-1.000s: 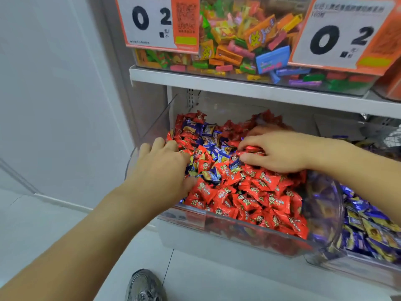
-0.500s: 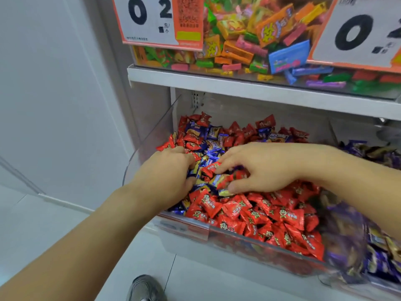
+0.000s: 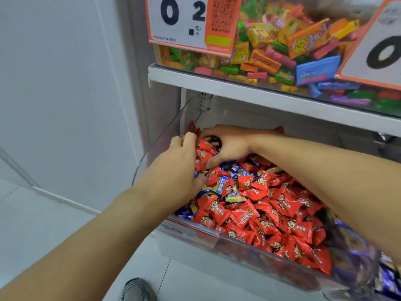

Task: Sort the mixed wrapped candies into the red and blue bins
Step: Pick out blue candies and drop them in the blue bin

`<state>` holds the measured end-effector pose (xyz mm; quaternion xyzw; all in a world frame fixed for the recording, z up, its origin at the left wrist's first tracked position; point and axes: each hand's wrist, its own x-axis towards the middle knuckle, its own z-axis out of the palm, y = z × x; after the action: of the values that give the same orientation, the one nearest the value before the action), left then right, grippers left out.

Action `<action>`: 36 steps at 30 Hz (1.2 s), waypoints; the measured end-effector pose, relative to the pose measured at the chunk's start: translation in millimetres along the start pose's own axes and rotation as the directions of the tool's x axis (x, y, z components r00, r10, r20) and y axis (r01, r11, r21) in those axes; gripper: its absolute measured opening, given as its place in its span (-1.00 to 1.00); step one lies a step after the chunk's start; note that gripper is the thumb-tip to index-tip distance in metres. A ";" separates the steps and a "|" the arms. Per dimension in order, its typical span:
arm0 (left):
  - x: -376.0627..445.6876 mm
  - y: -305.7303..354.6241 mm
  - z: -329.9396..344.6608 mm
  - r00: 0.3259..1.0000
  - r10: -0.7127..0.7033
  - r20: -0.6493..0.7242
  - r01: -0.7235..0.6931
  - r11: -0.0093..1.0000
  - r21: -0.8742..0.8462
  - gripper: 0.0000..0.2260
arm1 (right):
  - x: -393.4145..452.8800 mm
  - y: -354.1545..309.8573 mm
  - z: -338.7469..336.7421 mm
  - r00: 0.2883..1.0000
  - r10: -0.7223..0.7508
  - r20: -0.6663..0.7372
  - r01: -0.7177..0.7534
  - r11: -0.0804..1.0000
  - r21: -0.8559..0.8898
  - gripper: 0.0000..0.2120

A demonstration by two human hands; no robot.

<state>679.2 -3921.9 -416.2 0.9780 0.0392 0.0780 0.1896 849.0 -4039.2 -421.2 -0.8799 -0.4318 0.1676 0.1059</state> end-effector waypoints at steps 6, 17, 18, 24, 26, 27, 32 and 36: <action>-5.1 -7.3 -11.7 0.990 0.131 0.049 -0.133 0.991 0.035 -0.31 | -73.1 -36.6 8.5 0.998 -0.048 0.047 0.048 0.999 -0.008 -0.31; -2.3 -2.6 -3.0 0.944 0.304 0.128 -0.299 0.952 -0.058 -0.57 | -140.1 -31.6 -7.8 0.981 0.098 -0.165 -0.067 0.981 0.182 -0.67; -0.9 -3.2 -4.7 0.945 0.295 0.138 -0.291 0.955 -0.052 -0.58 | -140.1 -29.7 -6.2 0.971 0.115 -0.208 -0.070 0.975 0.212 -0.70; -2.6 -11.9 -21.0 0.974 0.215 0.071 -0.204 0.970 -0.133 -0.72 | -148.1 -20.8 7.8 0.943 0.152 -0.297 -0.030 0.926 0.378 -0.66; -5.1 -14.0 -22.2 0.986 0.165 0.034 -0.157 0.974 -0.165 -0.81 | -153.1 -15.9 6.8 0.923 0.170 -0.346 -0.007 0.904 0.428 -0.66; -5.9 -13.9 -22.9 0.989 0.149 0.011 -0.144 0.973 -0.181 -0.83 | -155.2 -14.6 7.3 0.914 0.185 -0.361 0.002 0.888 0.460 -0.66; -6.7 -6.8 -25.0 0.979 0.075 -0.189 -0.136 0.932 -0.337 -0.77 | -157.1 -23.4 13.3 0.843 0.243 -0.481 0.115 0.791 0.601 -0.71; -6.9 6.8 -19.2 0.996 0.034 -0.082 -0.065 0.909 -0.411 -0.80 | -154.4 -31.9 12.3 0.794 0.261 -0.548 0.163 0.778 0.607 -0.76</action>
<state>669.5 -3921.9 -397.0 0.9129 0.0042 0.1251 0.3884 733.0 -4142.2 -390.5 -0.8109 -0.2693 0.0139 0.5194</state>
